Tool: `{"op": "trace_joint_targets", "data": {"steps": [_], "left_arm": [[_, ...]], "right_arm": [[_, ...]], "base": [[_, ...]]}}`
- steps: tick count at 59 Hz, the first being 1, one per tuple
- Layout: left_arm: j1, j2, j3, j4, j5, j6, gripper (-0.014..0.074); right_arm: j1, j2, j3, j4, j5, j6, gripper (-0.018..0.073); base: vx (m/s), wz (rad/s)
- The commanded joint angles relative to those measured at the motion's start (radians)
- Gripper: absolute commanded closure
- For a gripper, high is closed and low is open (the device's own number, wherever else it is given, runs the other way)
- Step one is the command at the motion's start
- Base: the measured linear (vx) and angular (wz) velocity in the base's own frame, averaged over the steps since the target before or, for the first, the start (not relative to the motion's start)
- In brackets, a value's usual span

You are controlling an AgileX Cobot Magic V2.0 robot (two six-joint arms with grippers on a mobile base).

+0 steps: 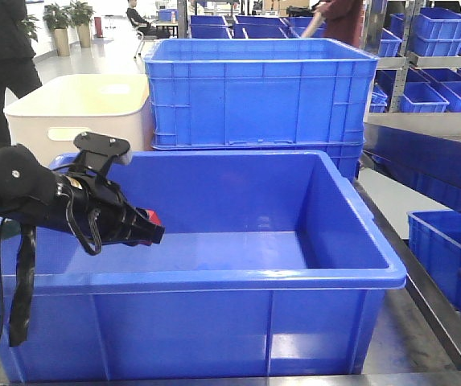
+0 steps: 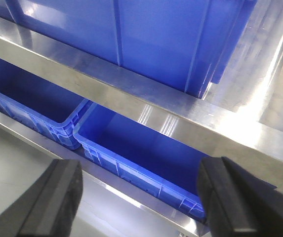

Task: Pick red and yellow blocks into blue bin
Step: 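Move the left gripper over the bin and release the red cube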

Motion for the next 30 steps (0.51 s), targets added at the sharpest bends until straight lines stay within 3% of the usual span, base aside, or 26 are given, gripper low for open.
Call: {"op": "trace_joint_targets", "data": {"steps": [1, 8, 19, 30], "left_arm": [[-0.008, -0.054, -0.040, -0.021, -0.065, 0.002, 0.0052], [-0.008, -0.077, -0.040, -0.020, -0.066, 0.002, 0.0004], [-0.008, -0.172, -0.040, -0.020, -0.053, 0.002, 0.0004], [-0.008, -0.344, -0.040, -0.016, 0.048, 0.002, 0.0004]], "right_arm": [[-0.001, 0.002, -0.030, -0.001, -0.071, -0.007, 0.0032], [-0.001, 0.002, -0.030, -0.001, -0.070, -0.007, 0.0032], [-0.001, 0.002, -0.030, -0.001, -0.065, -0.007, 0.0032], [-0.001, 0.002, -0.030, 0.000, -0.062, -0.007, 0.0032]], "base": [[0.00, 0.00], [0.00, 0.00], [0.00, 0.00], [0.00, 0.00]]}}
